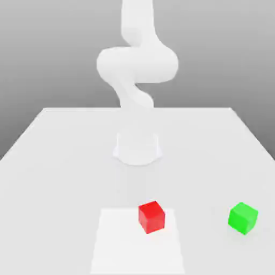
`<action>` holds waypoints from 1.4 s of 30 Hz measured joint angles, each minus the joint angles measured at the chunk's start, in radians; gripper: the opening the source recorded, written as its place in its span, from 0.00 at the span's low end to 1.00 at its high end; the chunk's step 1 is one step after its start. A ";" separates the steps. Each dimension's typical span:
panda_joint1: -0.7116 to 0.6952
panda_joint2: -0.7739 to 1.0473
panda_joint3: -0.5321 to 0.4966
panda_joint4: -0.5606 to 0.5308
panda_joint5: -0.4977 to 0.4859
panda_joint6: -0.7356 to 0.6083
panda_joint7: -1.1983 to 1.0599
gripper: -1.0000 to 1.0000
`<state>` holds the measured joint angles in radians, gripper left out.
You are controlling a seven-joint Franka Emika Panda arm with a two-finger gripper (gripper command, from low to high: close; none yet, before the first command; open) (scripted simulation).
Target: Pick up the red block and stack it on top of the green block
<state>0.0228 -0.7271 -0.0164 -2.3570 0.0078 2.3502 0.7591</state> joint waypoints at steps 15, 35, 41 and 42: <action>0.120 0.547 -0.043 -0.397 0.023 0.363 -0.274 0.50; 0.108 0.850 -0.013 -0.466 0.004 0.597 -0.324 0.00; 0.154 0.702 0.024 -0.453 -0.015 0.434 -0.335 0.00; 0.207 0.704 0.047 -0.430 -0.016 0.414 -0.349 0.00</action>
<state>0.2300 -0.0228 0.0303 -2.7872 -0.0084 2.7643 0.4097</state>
